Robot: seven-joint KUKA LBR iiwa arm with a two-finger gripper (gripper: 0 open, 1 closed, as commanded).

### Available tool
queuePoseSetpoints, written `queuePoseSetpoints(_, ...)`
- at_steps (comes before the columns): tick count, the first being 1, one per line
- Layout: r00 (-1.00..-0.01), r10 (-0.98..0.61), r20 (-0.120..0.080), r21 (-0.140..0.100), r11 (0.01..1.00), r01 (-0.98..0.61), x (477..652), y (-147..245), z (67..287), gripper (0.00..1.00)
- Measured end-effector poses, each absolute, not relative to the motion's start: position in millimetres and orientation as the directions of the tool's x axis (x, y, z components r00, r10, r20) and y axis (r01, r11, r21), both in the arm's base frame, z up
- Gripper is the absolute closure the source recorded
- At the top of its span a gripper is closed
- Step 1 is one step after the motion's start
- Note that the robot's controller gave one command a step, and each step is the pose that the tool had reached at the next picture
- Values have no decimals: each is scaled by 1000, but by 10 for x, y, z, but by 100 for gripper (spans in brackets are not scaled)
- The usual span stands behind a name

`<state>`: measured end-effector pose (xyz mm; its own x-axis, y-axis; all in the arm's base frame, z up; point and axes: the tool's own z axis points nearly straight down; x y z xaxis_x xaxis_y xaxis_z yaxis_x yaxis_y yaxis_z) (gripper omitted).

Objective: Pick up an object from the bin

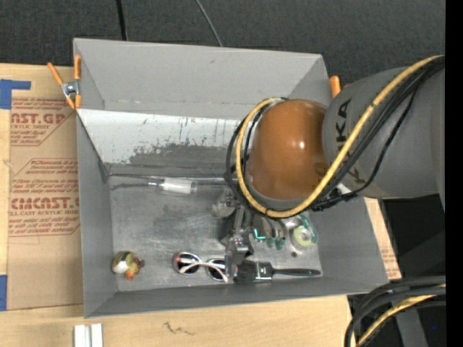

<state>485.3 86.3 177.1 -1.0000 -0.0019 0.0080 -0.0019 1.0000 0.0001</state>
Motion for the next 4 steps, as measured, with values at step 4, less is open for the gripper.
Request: queuePoseSetpoints(4,-997,77,0,1,997,77,4787,1307,1129,0)
